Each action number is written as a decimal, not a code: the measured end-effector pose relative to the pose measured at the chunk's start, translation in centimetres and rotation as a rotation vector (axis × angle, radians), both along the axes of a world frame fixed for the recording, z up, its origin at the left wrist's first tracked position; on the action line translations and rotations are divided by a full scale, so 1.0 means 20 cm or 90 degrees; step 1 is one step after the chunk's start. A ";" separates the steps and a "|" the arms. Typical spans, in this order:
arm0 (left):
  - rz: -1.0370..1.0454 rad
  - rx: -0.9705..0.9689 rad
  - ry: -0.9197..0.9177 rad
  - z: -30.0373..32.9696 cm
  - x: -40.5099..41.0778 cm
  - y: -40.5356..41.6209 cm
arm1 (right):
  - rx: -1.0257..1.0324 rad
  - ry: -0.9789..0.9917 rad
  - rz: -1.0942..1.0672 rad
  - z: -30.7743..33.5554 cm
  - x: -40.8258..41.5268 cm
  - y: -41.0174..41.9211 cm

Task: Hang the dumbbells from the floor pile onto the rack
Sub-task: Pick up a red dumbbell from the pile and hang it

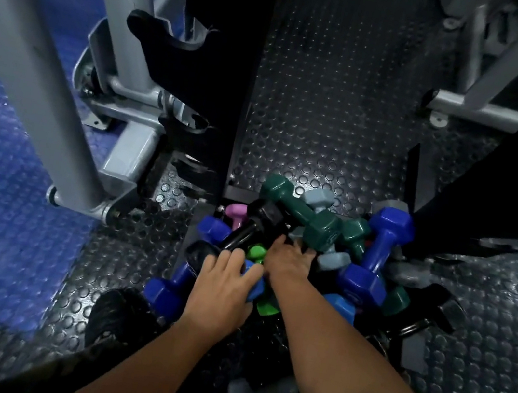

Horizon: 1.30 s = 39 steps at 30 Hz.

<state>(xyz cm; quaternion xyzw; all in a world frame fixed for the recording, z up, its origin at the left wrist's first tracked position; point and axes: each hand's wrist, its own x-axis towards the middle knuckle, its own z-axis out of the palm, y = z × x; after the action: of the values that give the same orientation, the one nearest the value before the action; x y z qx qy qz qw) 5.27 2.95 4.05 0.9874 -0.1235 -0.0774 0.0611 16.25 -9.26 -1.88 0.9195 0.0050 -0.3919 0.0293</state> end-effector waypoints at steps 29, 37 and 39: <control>0.149 0.024 0.101 0.08 0.14 -0.05 | 0.309 0.105 -0.378 0.36 0.05 -0.09; 0.253 -0.161 0.343 0.14 0.14 -0.25 | 0.328 0.088 -0.411 0.71 -0.25 -0.43; 0.267 -0.298 0.336 0.16 0.17 -0.32 | 0.359 0.096 -0.443 0.75 -0.28 -0.51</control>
<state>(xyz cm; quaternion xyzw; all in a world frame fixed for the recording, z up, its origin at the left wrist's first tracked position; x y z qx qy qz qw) 8.73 -3.36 7.31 0.8969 0.0863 -0.2834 0.3284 10.71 -19.52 13.04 0.8073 -0.1955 -0.4279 -0.3562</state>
